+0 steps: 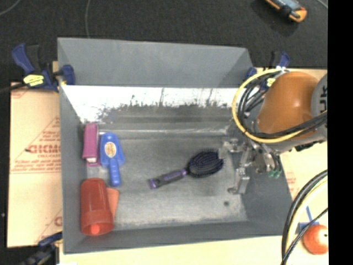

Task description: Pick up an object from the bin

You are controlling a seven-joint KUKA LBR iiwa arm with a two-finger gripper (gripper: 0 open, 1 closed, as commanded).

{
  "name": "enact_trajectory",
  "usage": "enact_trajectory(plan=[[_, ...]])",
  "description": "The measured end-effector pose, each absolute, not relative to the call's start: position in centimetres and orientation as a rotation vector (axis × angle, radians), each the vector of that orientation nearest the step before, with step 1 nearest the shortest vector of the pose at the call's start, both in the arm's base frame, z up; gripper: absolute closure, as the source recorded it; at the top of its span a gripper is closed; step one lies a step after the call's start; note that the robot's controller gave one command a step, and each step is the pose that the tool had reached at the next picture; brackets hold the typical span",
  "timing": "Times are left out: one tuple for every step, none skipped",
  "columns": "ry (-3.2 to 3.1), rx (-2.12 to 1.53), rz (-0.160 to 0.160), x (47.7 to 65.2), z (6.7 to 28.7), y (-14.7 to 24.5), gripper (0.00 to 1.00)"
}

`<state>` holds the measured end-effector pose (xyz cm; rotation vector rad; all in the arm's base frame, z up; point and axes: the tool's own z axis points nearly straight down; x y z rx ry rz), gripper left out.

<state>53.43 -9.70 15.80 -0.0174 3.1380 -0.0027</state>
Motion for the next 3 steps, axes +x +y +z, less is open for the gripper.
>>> enact_trajectory(plan=[[3.138, -0.018, -0.003, 53.5, 15.8, -9.7, 0.0], [3.126, -0.052, -0.003, 56.7, 7.9, -5.3, 0.0], [3.106, -0.019, -0.011, 53.9, 8.5, -6.1, 1.0]])
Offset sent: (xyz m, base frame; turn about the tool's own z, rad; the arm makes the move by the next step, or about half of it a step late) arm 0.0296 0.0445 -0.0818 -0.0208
